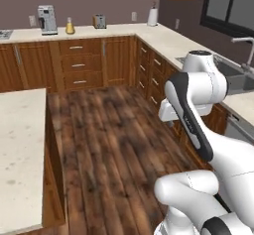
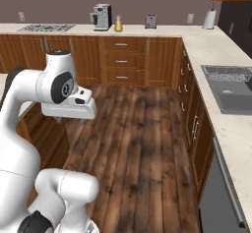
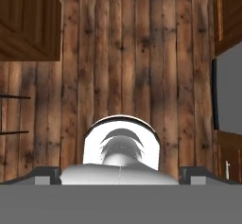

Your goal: There is a tray on the dining counter. Grab the cup, mug, and pitcher and place them on the tray. The pitcher may be placed next to the tray if it cannot fit the tray.

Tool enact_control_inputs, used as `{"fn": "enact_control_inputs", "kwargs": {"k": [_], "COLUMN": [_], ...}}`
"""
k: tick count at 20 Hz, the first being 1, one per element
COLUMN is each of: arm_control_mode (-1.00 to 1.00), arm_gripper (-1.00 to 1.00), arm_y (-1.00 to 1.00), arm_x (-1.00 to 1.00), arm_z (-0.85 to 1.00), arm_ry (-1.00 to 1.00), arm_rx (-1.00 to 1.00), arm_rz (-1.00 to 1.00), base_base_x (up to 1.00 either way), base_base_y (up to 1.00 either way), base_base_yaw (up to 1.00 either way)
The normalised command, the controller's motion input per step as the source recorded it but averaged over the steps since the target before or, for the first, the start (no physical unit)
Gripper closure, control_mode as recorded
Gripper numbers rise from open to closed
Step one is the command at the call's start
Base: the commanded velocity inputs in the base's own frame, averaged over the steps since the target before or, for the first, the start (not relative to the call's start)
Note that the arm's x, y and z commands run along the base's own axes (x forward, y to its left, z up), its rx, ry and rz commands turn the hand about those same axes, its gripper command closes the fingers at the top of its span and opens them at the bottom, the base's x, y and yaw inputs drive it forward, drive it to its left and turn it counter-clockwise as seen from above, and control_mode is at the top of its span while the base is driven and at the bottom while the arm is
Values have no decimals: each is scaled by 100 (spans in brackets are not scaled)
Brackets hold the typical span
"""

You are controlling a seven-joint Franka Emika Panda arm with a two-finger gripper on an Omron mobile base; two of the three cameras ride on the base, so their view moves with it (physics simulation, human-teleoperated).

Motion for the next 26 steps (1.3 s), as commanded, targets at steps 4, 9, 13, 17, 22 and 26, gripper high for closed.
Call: {"fn": "enact_control_inputs", "kwargs": {"k": [4, 9, 13, 17, 22, 26], "arm_control_mode": [100, 100, 100, 100, 100, 100], "arm_gripper": [-100, -100, -100, -100, -100, -100], "arm_y": [0, 0, 0, 0, 0, 0], "arm_x": [0, 0, 0, 0, 0, 0], "arm_z": [0, 0, 0, 0, 0, 0], "arm_ry": [0, 0, 0, 0, 0, 0], "arm_rx": [0, 0, 0, 0, 0, 0], "arm_rz": [0, 0, 0, 0, 0, 0], "base_base_x": [100, 100, 100, 100, 100, 100], "base_base_y": [2, 13, 21, 15, 3, -16], "base_base_yaw": [0, 1, 0, 0, 0, 2]}}
